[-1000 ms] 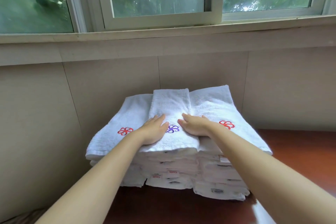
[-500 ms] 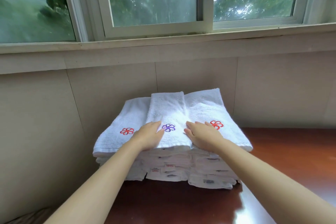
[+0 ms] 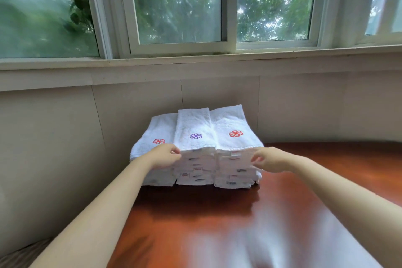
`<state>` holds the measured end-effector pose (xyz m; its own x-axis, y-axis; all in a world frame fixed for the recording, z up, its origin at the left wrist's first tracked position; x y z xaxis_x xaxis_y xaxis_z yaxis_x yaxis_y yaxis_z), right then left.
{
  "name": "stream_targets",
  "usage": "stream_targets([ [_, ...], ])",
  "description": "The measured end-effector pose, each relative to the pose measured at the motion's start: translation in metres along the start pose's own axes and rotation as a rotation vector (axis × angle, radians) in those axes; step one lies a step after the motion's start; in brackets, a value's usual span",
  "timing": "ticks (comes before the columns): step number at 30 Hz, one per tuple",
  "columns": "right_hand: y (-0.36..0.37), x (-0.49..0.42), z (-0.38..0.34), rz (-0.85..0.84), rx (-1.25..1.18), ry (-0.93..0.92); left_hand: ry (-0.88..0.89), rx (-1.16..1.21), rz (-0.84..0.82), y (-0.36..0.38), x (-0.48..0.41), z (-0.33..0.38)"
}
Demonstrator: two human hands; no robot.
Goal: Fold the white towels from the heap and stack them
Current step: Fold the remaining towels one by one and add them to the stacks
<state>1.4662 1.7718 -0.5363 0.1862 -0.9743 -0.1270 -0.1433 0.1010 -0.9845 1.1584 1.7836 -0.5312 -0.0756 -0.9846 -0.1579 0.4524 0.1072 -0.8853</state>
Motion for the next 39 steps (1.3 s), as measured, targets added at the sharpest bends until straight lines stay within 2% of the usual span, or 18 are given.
stream_targets([
  [8,-0.003,0.053,-0.001,0.226,-0.150,0.065,0.033,0.152,0.254,0.003,0.056,0.002],
  [13,0.003,0.047,-0.007,0.386,-0.252,0.078,0.047,0.128,0.302,0.008,0.062,0.004],
  [17,0.005,0.022,-0.001,0.530,-0.352,0.091,0.074,0.129,0.334,0.009,0.039,0.010],
  [22,-0.001,-0.061,0.025,0.718,-0.568,0.172,0.138,0.158,0.490,0.018,-0.048,0.022],
  [25,-0.001,-0.146,0.045,0.694,-0.580,0.249,0.191,0.072,0.436,0.035,-0.140,0.041],
  [30,0.021,-0.282,0.077,0.544,-0.591,0.412,0.214,-0.273,0.227,0.077,-0.298,0.078],
  [32,0.027,-0.321,0.085,0.538,-0.695,0.523,0.209,-0.379,0.178,0.088,-0.338,0.078],
  [37,0.041,-0.370,0.100,0.440,-0.844,0.604,0.181,-0.300,0.122,0.103,-0.375,0.062],
  [39,0.053,-0.382,0.108,0.519,-0.945,0.667,0.187,-0.233,0.093,0.113,-0.370,0.052],
])
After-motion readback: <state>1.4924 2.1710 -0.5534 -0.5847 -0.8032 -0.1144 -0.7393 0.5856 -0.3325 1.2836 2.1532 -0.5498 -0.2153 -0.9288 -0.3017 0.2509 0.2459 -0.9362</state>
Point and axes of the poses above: each hand's wrist, its own x-axis away from the middle knuckle, its own y-axis out of the palm, z = x × y, the point moved 2 cm from there along -x, towards the middle knuckle, and after that the axes turned 10 degrees about z, right-handed, at the moved point
